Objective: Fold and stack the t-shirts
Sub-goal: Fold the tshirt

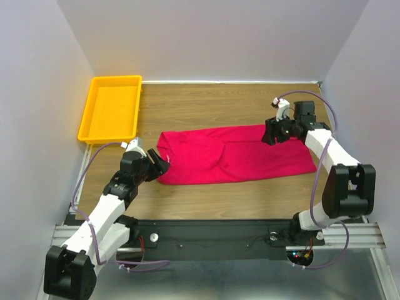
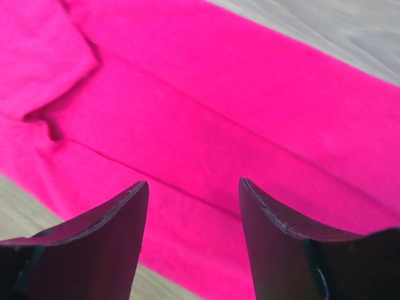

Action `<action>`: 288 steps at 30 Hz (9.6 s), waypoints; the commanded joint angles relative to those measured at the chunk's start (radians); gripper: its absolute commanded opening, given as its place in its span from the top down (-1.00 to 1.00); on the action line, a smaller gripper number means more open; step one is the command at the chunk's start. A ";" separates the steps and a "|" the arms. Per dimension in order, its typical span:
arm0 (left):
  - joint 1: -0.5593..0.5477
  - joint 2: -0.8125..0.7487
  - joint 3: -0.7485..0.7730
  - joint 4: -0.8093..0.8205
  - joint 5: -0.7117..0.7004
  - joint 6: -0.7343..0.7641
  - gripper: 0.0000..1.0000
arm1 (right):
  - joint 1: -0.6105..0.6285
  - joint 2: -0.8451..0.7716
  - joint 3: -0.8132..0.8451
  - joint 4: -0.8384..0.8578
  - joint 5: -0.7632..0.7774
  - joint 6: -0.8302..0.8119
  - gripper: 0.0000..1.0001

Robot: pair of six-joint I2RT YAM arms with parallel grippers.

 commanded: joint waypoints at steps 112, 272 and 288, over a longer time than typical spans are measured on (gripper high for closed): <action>0.123 0.661 0.454 0.238 0.050 0.173 -0.17 | 0.362 0.904 1.248 -0.447 -0.318 -0.277 -0.43; 0.143 -0.035 0.088 0.049 0.102 0.050 -0.82 | 0.427 -0.035 -0.311 -0.071 0.406 -0.498 0.65; 0.143 -0.040 0.083 0.052 0.116 0.044 -0.82 | 0.428 -0.120 -0.292 -0.195 0.264 -0.485 0.99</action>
